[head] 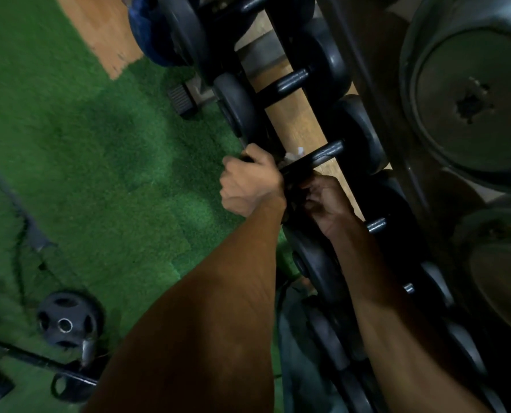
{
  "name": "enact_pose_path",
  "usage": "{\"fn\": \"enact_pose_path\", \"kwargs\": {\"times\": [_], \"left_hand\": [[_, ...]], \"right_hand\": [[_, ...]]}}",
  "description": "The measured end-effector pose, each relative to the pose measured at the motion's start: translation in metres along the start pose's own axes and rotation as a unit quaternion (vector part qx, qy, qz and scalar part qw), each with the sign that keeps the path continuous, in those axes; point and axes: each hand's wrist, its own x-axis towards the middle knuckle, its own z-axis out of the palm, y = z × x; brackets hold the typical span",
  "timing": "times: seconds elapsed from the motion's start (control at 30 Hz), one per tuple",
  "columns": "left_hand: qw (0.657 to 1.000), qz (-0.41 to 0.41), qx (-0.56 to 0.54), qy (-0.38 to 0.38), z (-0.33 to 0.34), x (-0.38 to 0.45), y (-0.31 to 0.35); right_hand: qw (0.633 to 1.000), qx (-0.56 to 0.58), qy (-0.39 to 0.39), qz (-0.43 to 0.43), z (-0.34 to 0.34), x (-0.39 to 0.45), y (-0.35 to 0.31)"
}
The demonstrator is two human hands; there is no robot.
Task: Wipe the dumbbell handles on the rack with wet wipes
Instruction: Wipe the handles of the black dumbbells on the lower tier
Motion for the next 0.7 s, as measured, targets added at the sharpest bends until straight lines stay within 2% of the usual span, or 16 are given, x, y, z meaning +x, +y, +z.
{"fn": "enact_pose_path", "kwargs": {"times": [0.23, 0.43, 0.63, 0.7], "left_hand": [[1.0, 0.002, -0.002, 0.0, -0.002, -0.001, 0.0], [1.0, 0.005, 0.01, -0.008, -0.002, -0.001, -0.001], [1.0, 0.006, 0.003, -0.005, -0.003, -0.001, 0.0], [1.0, 0.007, 0.001, 0.002, -0.003, -0.002, 0.001]], "right_hand": [[0.991, 0.102, 0.078, -0.038, -0.012, 0.022, -0.007], [0.983, 0.159, 0.06, -0.067, -0.005, 0.023, -0.008], [0.958, 0.182, 0.181, -0.126, -0.005, 0.026, -0.02], [0.948, 0.188, 0.198, -0.161, -0.004, 0.025, -0.018]]}}
